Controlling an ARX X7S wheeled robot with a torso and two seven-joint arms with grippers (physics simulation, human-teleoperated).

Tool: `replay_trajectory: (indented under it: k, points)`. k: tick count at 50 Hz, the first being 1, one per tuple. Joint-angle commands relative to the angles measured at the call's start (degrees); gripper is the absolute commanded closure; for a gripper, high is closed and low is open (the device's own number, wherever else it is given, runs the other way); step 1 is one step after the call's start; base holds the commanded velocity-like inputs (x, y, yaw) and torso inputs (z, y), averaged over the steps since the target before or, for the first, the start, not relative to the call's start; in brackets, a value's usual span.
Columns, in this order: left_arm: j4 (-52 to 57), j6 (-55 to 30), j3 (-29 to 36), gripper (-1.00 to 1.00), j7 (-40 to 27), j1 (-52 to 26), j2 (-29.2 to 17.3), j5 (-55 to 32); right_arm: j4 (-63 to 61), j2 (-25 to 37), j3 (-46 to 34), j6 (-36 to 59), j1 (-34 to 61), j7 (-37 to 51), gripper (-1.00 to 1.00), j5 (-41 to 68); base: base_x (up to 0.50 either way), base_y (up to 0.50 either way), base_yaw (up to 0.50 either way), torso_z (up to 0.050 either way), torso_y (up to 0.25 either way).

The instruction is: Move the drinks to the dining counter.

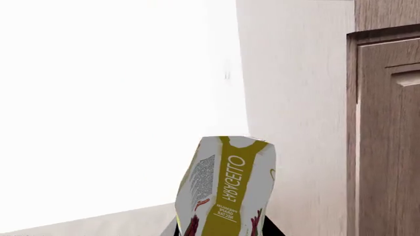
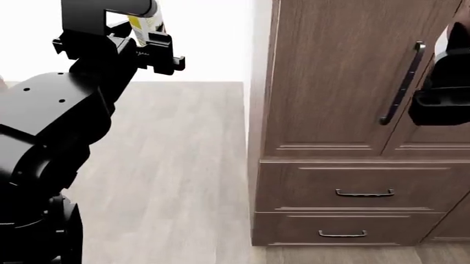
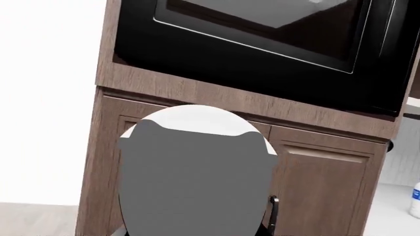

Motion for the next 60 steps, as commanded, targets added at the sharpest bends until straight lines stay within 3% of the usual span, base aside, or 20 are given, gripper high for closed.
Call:
replay_trajectory:
  k: [1, 60]
  points:
    - [0.1, 1.0, -0.2, 1.00, -0.5, 0.4, -0.2, 0.2, 0.1, -0.3, -0.4, 1.6, 0.4, 0.9, 1.00, 0.2, 0.00, 0.50, 0.00, 0.000, 0.010]
    - [1.1, 0.4, -0.8, 1.00, -1.8, 0.8, -1.2, -1.4, 0.1, -0.8, -4.7, 2.5, 1.8, 1.6, 1.00, -0.3, 0.01, 0.50, 0.00, 0.000, 0.001]
